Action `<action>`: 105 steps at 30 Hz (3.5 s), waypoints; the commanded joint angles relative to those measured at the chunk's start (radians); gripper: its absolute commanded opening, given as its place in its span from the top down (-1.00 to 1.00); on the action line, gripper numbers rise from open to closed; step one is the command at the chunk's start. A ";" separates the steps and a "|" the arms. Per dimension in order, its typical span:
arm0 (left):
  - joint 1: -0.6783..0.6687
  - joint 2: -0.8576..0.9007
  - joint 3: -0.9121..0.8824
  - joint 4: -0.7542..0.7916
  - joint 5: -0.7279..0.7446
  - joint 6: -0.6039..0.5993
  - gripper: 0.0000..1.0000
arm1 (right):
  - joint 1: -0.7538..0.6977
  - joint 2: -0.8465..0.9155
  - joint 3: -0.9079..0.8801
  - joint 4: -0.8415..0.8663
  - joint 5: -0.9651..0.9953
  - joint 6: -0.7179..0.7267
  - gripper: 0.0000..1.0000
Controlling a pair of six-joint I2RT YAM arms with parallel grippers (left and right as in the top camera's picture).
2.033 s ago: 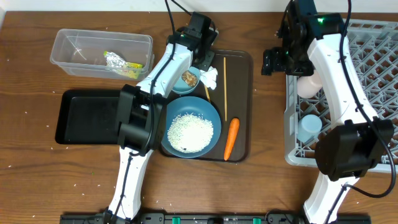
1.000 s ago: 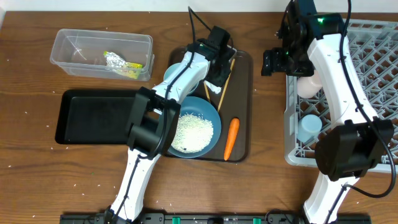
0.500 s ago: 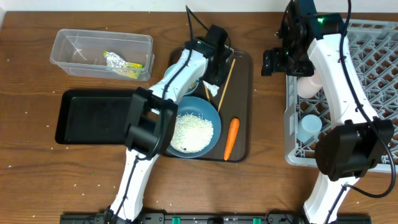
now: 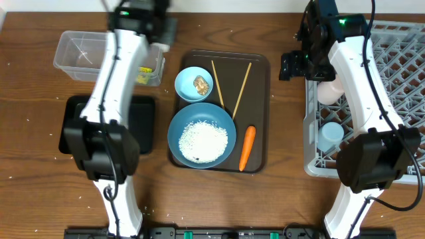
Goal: Sort waste into correct bins and load items into the dishwasher rack
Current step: 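Drop the tissue into the clear plastic bin, then reach the left gripper to the large blue bowl rim and grasp, then lift the blue bowl with the left gripper over the black tray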
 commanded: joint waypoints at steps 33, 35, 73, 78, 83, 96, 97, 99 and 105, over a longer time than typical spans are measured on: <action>-0.518 -0.004 -0.152 -0.294 0.195 -0.172 -0.65 | -0.012 -0.014 0.012 0.010 0.031 -0.017 -0.76; -0.564 -0.004 -0.185 -0.286 0.195 -0.183 -0.65 | -0.012 -0.014 0.012 0.013 0.051 -0.017 -0.77; -0.733 -0.050 -0.418 -0.114 0.018 -0.330 -0.40 | -0.193 -0.014 0.012 0.040 0.006 -0.034 -0.82; -0.732 -0.011 -0.451 -0.106 -0.014 -0.379 -0.07 | -0.193 -0.014 0.012 0.030 0.006 -0.039 -0.82; -0.730 0.007 -0.451 -0.106 -0.076 -0.422 0.02 | -0.193 -0.014 0.012 0.028 0.006 -0.039 -0.82; -0.702 0.027 -0.497 -0.070 -0.076 -0.464 0.35 | -0.193 -0.014 0.012 0.029 0.007 -0.051 -0.82; -0.696 0.030 -0.497 -0.071 -0.074 -0.472 0.36 | -0.193 -0.014 0.012 0.028 0.007 -0.051 -0.82; -0.680 0.040 -0.497 -0.071 -0.047 -0.474 0.37 | -0.193 -0.014 0.012 0.028 0.007 -0.055 -0.83; -0.610 0.071 -0.496 -0.071 0.061 -0.475 0.42 | -0.193 -0.014 0.012 0.028 0.007 -0.058 -0.83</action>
